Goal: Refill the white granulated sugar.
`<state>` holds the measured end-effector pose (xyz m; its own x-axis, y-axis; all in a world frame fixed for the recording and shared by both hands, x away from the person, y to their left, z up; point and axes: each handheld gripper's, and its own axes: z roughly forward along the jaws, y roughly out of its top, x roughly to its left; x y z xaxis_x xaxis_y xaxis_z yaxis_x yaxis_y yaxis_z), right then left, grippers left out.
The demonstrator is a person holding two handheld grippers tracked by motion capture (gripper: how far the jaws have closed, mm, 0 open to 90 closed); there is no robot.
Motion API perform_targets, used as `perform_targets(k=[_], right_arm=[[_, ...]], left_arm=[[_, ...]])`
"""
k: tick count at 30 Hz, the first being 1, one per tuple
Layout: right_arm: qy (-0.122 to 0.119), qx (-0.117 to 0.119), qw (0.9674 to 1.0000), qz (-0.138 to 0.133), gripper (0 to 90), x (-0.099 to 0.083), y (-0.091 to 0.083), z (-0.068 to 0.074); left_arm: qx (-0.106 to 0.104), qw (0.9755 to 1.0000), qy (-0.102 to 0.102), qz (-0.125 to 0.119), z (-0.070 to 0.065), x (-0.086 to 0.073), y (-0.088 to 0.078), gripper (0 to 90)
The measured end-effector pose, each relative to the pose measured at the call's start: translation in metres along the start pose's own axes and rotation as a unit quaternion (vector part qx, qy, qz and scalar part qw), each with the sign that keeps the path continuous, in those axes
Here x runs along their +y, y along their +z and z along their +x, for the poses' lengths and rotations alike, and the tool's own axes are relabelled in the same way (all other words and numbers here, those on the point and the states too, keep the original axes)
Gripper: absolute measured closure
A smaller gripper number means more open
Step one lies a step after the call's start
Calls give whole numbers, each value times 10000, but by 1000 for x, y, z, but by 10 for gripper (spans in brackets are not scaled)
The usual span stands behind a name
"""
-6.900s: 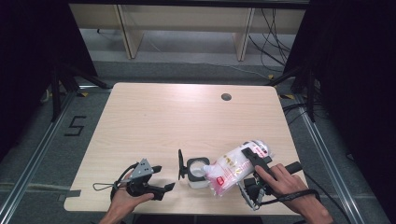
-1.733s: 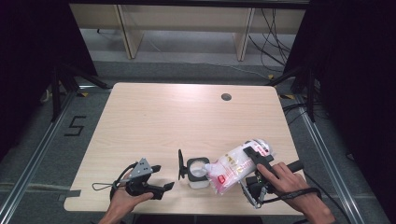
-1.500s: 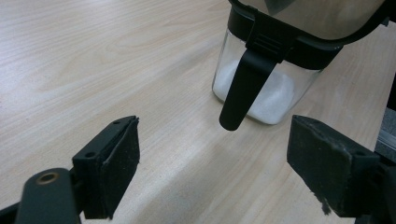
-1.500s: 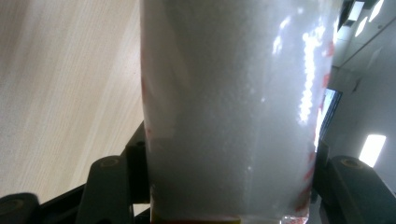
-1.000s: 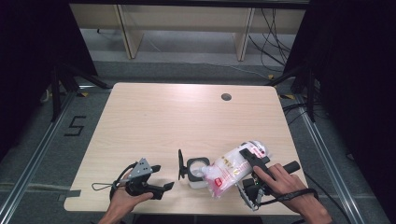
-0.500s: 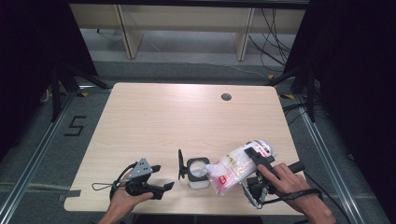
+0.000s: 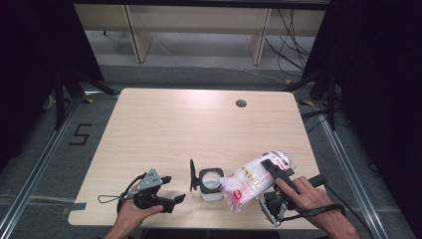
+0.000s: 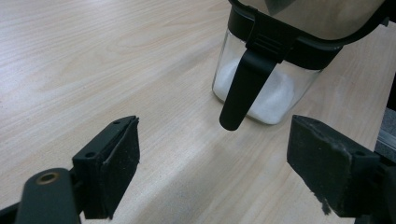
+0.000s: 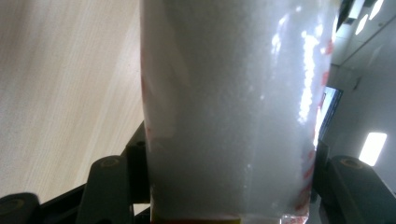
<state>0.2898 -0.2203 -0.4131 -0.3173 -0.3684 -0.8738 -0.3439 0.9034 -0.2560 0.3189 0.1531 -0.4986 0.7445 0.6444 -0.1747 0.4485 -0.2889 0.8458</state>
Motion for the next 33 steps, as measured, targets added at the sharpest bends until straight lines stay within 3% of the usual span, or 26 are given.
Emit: perform_targets(k=[2,4,5,7,9,10,13,17,18,19,20,21,22,23,24,25,26,27,30,31,33], right_arm=[[138,18,9999,20,419,0,-2,2],[78,68,9999,-3,420,2,-2,3],[-86,12,9999,-87,420,2,-1,1],[237,66,9997,-7,419,2,-3,6],[-30,54,10000,-74,420,3,-2,2],[302,33,9995,-69,420,3,-2,7],[-39,33,9999,-102,420,4,-2,1],[215,52,9997,-88,420,6,-1,2],[-11,-8,9999,-153,420,6,1,-1],[85,47,9999,-82,420,8,1,0],[-37,3,9998,-180,420,9,3,-1],[163,49,9998,-113,420,9,3,1],[27,-7,9998,-205,420,9,5,-1],[135,0,9997,-187,420,9,6,0],[20,-18,9998,-194,420,9,7,-2],[198,33,9997,-146,420,9,8,0],[121,8,9998,-133,420,8,9,-1],[236,50,9997,-102,420,7,9,0],[82,-6,9999,-101,420,5,10,-2],[313,39,9995,5,420,3,9,1],[113,22,9999,-31,420,2,8,-2]], left_arm=[[-30,10000,33,4,1,0,0,167],[-35,10000,22,6,1,0,1,167],[-36,10000,19,-1,0,0,1,167],[-31,10000,12,4,0,0,1,167],[-37,10000,9,2,0,0,1,167],[-11,10000,25,8,0,0,1,167],[-39,10000,47,-8,1,0,1,167],[-36,10000,12,8,1,0,1,167],[-37,10000,24,3,0,0,1,167],[-36,10000,14,4,0,0,0,167],[-6,10000,20,-5,0,0,0,167],[-26,10000,5,-4,0,0,0,167],[-6,10000,33,-11,1,0,0,167],[-46,9999,112,-13,2,0,0,167],[-45,9999,105,1,2,0,0,167],[-46,9999,112,-1,2,0,0,167],[-20,9999,115,0,1,0,0,167],[-30,10000,18,-4,1,0,0,167],[-36,10000,42,-4,1,0,0,167],[-39,10000,78,-6,2,0,0,167],[-47,9999,110,-4,2,0,0,167]])
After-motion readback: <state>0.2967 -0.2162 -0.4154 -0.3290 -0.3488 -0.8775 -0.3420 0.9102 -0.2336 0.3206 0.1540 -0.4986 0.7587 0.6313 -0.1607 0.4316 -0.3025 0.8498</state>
